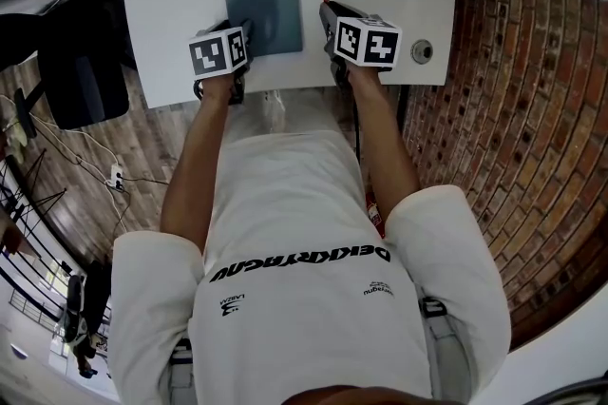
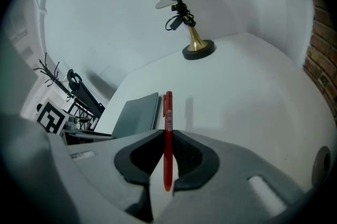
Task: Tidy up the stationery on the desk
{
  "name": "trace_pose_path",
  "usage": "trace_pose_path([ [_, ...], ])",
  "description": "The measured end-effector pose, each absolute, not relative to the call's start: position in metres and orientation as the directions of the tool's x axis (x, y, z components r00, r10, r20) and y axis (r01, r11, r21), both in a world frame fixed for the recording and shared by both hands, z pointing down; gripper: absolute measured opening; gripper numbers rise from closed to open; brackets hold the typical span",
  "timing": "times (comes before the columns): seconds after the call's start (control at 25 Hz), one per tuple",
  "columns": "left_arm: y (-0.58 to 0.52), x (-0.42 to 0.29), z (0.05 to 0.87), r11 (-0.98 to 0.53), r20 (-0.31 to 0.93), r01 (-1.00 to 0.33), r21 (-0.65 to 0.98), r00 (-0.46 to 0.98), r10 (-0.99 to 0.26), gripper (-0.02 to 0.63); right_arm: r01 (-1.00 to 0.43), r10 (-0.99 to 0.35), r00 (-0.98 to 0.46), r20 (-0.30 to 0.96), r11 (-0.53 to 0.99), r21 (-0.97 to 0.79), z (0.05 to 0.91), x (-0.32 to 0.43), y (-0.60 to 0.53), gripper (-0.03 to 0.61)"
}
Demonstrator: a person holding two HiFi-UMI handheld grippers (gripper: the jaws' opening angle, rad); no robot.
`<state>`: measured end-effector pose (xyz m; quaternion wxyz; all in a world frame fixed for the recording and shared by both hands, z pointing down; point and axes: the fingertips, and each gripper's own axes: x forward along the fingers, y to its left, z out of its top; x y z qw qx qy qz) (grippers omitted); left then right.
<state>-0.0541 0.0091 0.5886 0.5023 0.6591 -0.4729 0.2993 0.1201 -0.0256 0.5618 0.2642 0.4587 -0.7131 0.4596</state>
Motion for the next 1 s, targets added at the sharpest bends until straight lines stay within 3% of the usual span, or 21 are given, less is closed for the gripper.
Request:
trace_pose_path([
  [0.44, 0.005, -0.059, 0.563, -0.061, 0.814, -0.914, 0.401, 0.386, -0.434, 0.179, -0.881, -0.391, -0.465, 0.794, 0.113, -0.460, 0.569, 0.103, -0.033, 0.051],
  [0.76, 0.013, -0.056, 0.528, -0.103, 0.779, -0.910, 0.402, 0.398, -0.485, 0.027, -0.872, -0.362, -0.477, 0.801, 0.077, -0.484, 0.582, 0.098, -0.030, 0.051],
  [1.0, 0.021, -0.056, 0.517, -0.082, 0.742, -0.885, 0.459, 0.433, -0.512, 0.000, -0.885, -0.340, -0.454, 0.823, 0.068, -0.460, 0.591, 0.089, -0.030, 0.051],
])
